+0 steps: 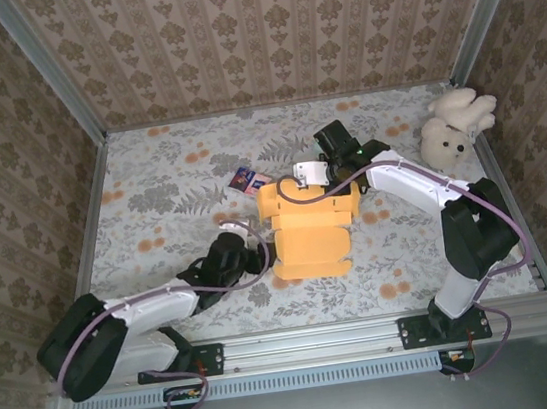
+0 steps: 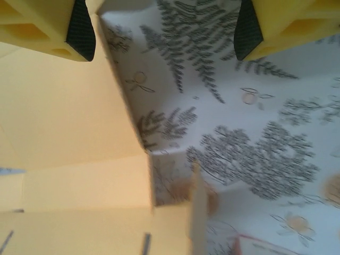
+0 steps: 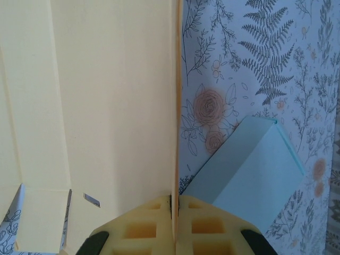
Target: Fold the paper box
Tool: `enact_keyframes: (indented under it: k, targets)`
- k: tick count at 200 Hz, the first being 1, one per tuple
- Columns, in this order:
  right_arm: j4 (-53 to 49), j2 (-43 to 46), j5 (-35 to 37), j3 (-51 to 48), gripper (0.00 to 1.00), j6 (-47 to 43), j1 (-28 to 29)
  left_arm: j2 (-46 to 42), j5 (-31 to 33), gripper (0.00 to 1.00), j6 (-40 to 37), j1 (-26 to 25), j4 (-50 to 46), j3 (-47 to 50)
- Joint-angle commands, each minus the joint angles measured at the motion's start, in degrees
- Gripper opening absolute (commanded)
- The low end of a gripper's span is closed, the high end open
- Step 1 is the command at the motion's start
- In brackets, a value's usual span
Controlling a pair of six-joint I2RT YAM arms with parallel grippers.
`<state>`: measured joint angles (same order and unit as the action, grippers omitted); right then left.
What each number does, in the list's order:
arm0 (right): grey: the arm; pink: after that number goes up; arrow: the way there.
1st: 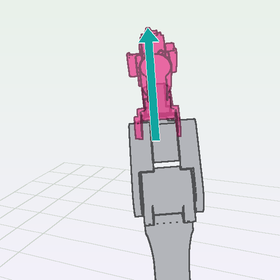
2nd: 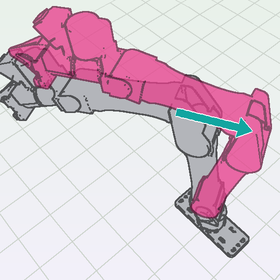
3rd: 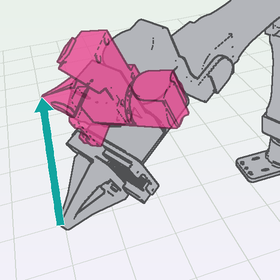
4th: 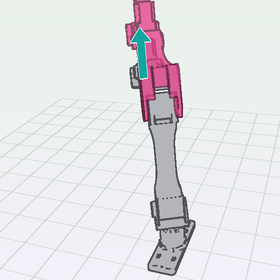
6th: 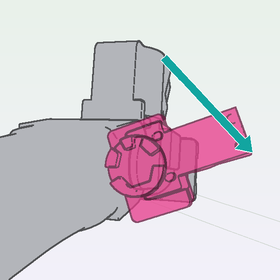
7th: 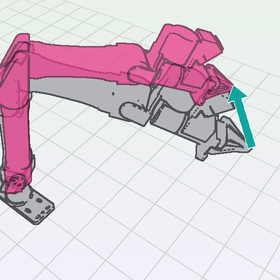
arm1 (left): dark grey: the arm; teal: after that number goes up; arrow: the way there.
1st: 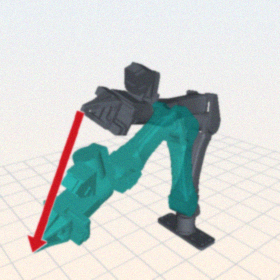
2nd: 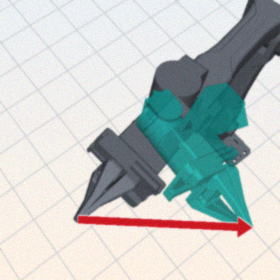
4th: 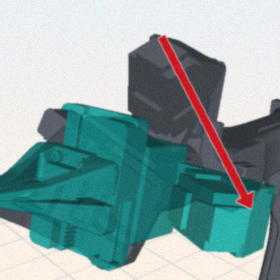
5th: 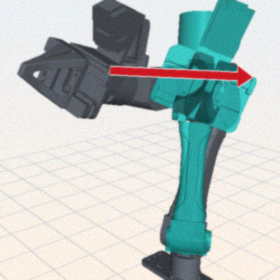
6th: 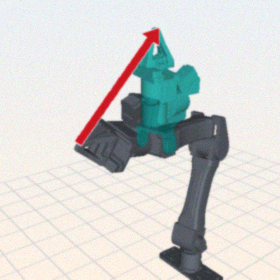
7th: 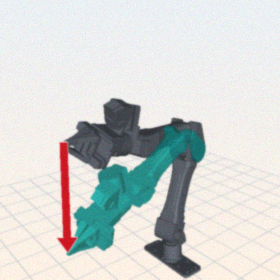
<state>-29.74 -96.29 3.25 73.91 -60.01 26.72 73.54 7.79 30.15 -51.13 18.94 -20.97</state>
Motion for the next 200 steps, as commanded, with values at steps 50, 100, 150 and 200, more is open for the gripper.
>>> enact_keyframes:
  k: [50, 100, 150, 200]
  targets:
    - [0.8, 0.8, -0.7, -1.9, 0.00, 0.8, -1.0, -6.5, 7.1, 0.70, 1.5, -9.6, -4.5, -4.8]
    - [1.3, 1.1, -1.3, -3.1, 0.00, 1.5, -1.3, 3.8, 0.9, 0.69, 3.2, -9.7, -0.1, -9.1]
    - [1.1, 2.8, -1.6, -4.3, 0.00, 1.1, -1.8, 12.6, 1.6, 0.68, 4.2, -9.6, 2.5, -11.8]
    - [1.7, 3.9, -1.8, -5.9, 0.00, 0.9, -2.4, 15.4, 1.5, 0.69, 7.8, -7.1, 5.1, -8.0]
